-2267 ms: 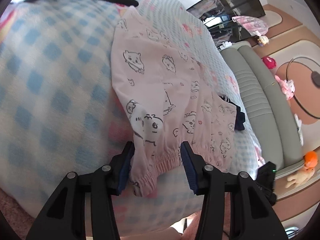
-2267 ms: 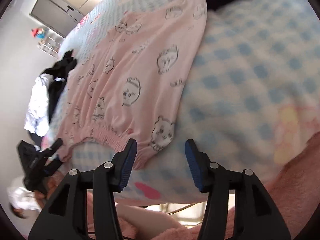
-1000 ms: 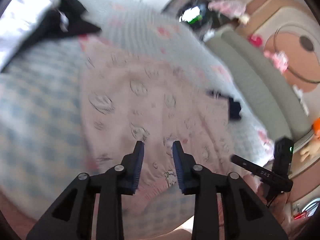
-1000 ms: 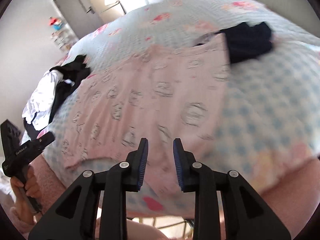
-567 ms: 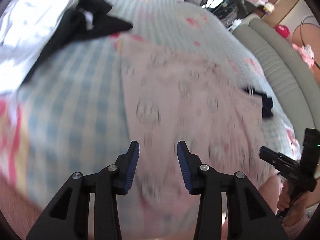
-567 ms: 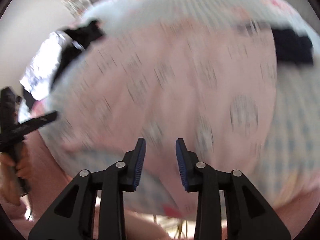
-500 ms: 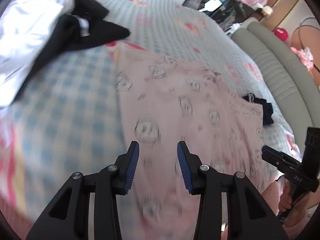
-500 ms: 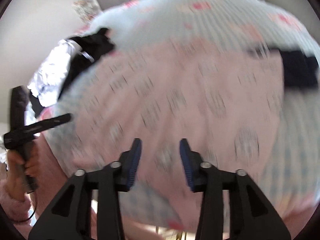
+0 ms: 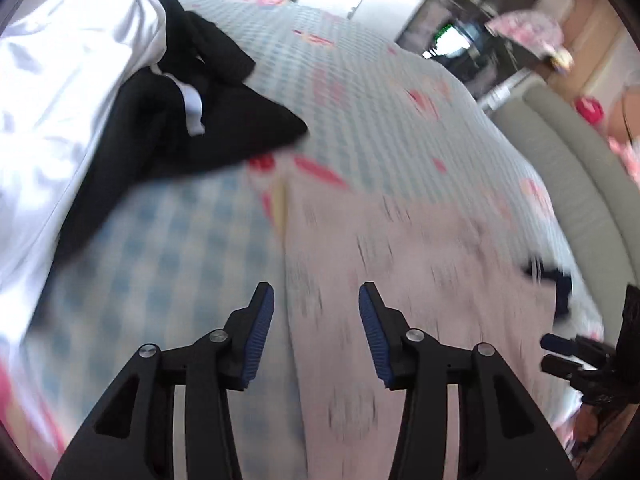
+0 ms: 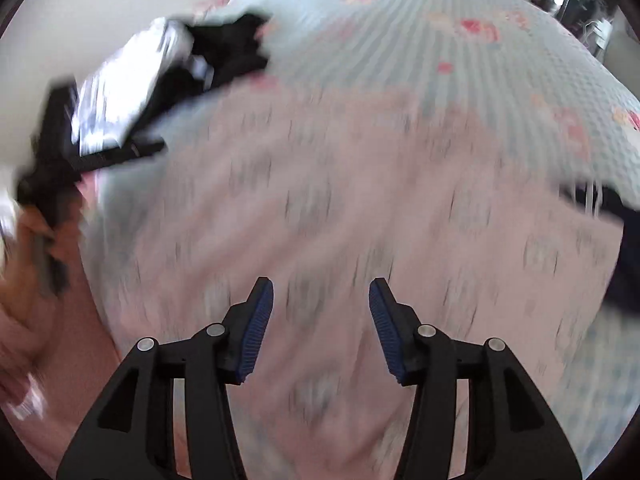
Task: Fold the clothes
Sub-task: 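Grasp the pink pants waistband edge with the left gripper while the right gripper grasps it too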
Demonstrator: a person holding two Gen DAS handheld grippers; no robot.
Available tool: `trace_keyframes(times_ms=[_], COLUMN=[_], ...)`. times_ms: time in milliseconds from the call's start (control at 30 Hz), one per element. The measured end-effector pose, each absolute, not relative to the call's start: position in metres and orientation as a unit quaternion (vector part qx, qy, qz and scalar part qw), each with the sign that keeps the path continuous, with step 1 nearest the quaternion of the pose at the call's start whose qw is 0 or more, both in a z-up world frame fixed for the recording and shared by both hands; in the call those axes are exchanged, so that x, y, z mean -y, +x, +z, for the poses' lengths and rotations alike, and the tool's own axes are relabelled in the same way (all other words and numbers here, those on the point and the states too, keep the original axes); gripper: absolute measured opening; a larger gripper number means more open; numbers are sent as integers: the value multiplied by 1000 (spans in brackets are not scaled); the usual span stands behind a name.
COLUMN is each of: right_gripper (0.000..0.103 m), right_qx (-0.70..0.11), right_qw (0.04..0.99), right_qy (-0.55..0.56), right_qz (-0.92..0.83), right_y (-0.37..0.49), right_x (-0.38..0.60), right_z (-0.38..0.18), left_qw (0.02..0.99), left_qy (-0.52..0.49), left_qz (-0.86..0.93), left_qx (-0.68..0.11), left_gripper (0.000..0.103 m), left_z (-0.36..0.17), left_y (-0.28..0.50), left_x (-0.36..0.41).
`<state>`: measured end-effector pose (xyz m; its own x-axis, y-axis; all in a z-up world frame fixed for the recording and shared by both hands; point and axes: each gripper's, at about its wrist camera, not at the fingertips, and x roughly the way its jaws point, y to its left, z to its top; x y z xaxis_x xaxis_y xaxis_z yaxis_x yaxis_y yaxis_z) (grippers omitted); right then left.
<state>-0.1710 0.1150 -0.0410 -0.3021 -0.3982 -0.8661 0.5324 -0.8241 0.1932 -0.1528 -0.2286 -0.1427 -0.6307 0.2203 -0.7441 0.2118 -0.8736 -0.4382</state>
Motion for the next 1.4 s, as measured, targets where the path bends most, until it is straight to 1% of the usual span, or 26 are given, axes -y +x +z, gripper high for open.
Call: trace_keyframes(times_ms=[67,100,167,267,300,333,367,400,433,467,533,633,667,700,733,767,800,867,933,1000,1033,1100,1167,1267,1300,1400], right_gripper=[51,51,51,51,51,51,46,34,28,26,16,15,15,17,21,23,24,25,28,31,32,32,32,36,41,42], right_qx=[-33,-32,-37,-25,-20,-21,-25,-28,-26,-21,-23,-10,-4,-2,1,6,18,42,34,-1,-13,-30,0,53,63,103], right_qw=[277,263,233,238,236,225,217,211,215,224,240,267,276,276,268,257,254,255,240,192,161,97,71,45,35,21], right_qy=[505,500,497,516,529,545,554,560,560,555,538,517,511,510,515,521,520,503,479,461,455,446,453,467,471,484], right_qz=[-817,-824,-835,-822,-815,-807,-803,-801,-799,-801,-808,-813,-814,-815,-814,-814,-815,-825,-844,-866,-876,-889,-889,-882,-879,-869], right_y=[-207,-226,-268,-310,-322,-334,-340,-344,-347,-348,-347,-344,-344,-345,-346,-347,-345,-332,-323,-308,-298,-276,-260,-239,-236,-233], right_x=[-108,-104,-93,-85,-81,-78,-75,-73,-70,-68,-60,-52,-49,-48,-51,-54,-63,-90,-109,-136,-152,-189,-226,-279,-293,-323], right_z=[-35,-36,-44,-74,-89,-105,-116,-124,-128,-127,-121,-108,-105,-104,-105,-106,-101,-82,-64,-49,-46,-44,-49,-59,-64,-82], left_qw=[6,1,7,20,24,28,21,20,21,22,16,-7,-10,-14,-22,-47,-73,-66,-10,77,109,149,172,199,208,231], left_qy=[-432,-433,-445,-466,-469,-473,-466,-458,-448,-437,-420,-417,-433,-450,-472,-486,-500,-452,-425,-425,-424,-431,-441,-453,-456,-471], left_qz=[862,863,857,839,834,829,838,844,850,855,868,879,872,863,851,847,843,877,890,885,885,884,879,865,860,847], left_qx=[264,260,259,280,288,295,284,278,278,277,264,230,229,229,227,207,186,152,164,172,161,101,54,86,96,83], left_gripper=[48,48,54,54,52,41,15,10,7,5,5,4,5,6,9,16,19,34,38,38,38,38,38,36,36,38], left_z=[-149,-152,-165,-184,-191,-198,-197,-192,-188,-181,-165,-153,-157,-162,-167,-164,-161,-132,-114,-105,-104,-106,-112,-119,-121,-134], left_y=[-184,-197,-220,-236,-237,-239,-237,-230,-226,-223,-216,-216,-219,-223,-227,-224,-221,-197,-185,-189,-193,-210,-231,-269,-282,-312], left_x=[236,240,235,238,236,235,235,237,239,240,243,245,248,252,252,249,245,225,203,167,148,98,59,33,24,-13])
